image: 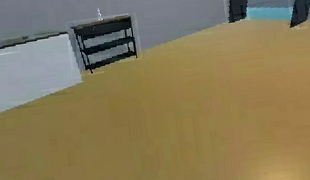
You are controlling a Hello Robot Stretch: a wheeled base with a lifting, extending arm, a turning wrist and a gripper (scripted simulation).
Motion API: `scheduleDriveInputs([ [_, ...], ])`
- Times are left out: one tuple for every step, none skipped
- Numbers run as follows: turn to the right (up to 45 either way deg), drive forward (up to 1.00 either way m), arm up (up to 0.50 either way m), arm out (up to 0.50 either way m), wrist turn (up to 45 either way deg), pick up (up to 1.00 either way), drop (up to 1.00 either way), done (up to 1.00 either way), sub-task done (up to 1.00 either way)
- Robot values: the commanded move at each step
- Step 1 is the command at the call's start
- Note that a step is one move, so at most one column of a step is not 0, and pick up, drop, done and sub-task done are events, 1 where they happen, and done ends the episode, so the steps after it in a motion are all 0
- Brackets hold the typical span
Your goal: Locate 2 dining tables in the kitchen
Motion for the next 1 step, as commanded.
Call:
scheduleDriveInputs([
  [-18.0,0.0,0.0,0.0,0.0,0.0,0.0,0.0,0.0],
])
